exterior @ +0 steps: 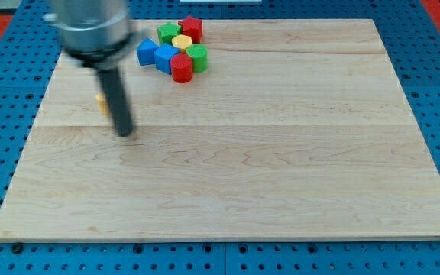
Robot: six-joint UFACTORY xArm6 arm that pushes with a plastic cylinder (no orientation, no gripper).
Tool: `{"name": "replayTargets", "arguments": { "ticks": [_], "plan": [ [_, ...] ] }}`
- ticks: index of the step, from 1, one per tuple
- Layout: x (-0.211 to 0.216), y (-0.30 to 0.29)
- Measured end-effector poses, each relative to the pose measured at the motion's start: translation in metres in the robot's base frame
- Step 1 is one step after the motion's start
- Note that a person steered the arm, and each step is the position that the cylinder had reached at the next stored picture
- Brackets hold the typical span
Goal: Push the yellow heart into a group of blocks
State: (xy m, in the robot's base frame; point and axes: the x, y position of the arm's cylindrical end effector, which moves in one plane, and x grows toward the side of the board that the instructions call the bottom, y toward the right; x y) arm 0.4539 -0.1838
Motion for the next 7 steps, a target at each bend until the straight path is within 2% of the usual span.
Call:
{"name": "replayTargets", "arguments": {
  "ticks": [2,3,5,7],
  "plan": [
    [-0.095,-0.001],
    [-0.097,0.035],
    [-0.051,0.035],
    [-0.118,0.047]
  ]
}}
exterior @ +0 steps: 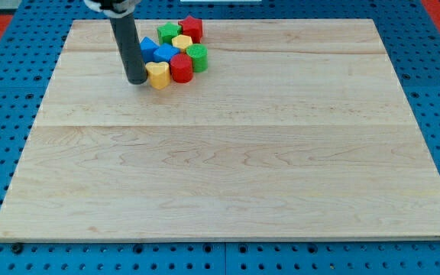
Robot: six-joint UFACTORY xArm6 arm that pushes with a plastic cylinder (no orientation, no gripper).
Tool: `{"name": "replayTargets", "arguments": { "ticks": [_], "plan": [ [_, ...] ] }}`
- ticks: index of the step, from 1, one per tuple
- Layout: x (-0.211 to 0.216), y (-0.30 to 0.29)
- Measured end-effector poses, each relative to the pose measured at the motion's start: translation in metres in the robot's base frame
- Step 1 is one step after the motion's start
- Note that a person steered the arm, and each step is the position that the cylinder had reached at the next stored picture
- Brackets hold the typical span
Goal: Push the yellow heart into a group of blocks
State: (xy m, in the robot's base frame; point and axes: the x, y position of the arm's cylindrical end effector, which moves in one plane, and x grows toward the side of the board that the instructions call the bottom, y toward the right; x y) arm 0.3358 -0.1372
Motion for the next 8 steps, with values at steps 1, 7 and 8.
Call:
{"name": "replayTargets", "arguments": {
  "ticks": [1,7,8],
  "plan": [
    [-0.008,0.006],
    [0.035,0.038],
    [0.033,0.072]
  ]
}}
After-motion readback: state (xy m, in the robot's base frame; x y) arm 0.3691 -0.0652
